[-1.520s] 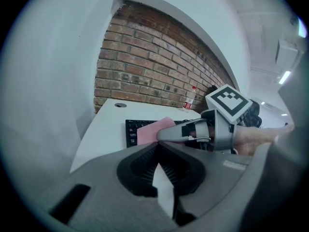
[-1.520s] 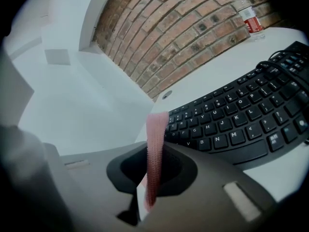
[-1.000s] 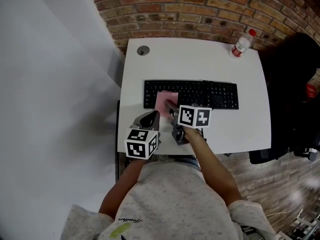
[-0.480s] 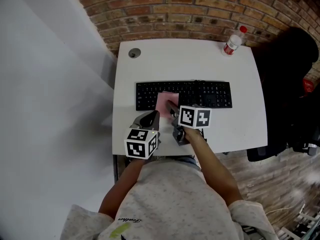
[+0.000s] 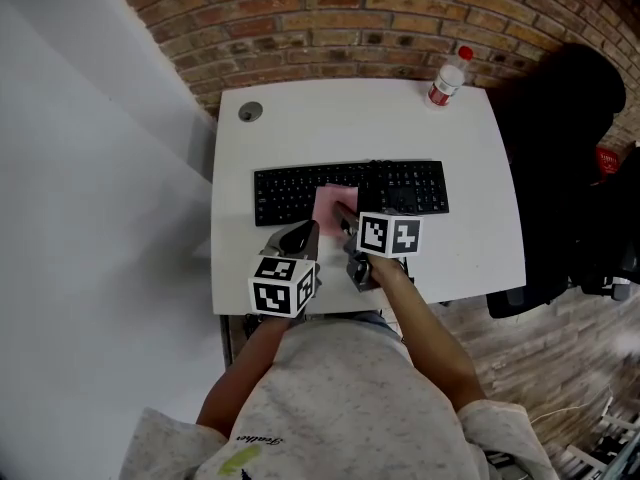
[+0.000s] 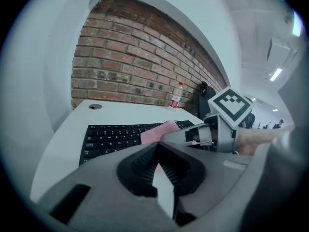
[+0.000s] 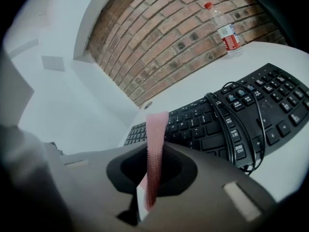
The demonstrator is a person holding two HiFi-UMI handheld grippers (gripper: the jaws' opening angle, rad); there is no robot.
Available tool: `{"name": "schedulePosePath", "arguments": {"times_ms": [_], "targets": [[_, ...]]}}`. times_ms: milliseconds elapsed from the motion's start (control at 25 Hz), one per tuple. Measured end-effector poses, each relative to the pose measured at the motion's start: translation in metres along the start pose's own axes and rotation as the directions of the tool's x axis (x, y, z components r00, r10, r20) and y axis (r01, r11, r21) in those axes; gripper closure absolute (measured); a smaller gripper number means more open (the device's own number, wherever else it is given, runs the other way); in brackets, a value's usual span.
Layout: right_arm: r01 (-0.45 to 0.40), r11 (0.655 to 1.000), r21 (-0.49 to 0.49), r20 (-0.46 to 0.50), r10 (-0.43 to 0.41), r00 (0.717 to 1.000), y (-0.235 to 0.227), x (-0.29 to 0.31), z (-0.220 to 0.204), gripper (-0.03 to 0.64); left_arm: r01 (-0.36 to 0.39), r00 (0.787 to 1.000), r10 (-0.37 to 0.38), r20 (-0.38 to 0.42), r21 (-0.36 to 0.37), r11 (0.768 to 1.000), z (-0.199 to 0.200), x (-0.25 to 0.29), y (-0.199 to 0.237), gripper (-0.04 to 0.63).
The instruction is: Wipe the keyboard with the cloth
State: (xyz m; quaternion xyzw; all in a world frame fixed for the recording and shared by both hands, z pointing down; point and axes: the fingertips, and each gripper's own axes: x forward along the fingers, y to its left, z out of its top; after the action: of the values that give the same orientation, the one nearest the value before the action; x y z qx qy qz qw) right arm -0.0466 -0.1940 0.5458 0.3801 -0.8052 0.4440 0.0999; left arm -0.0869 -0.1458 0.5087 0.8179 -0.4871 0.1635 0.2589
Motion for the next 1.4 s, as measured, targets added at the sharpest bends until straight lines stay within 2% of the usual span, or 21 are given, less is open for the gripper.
{"name": "schedulePosePath", "arguments": {"times_ms": [1400], "targets": [[0.026,0.999,-0.044,0.032,-0.024,0.999,-0.068,-0.066,0.026,0.598,0.016,1.000,-0.016,0.017,0.009,1.000,0.017,0.055,-0.062,0.603]]}}
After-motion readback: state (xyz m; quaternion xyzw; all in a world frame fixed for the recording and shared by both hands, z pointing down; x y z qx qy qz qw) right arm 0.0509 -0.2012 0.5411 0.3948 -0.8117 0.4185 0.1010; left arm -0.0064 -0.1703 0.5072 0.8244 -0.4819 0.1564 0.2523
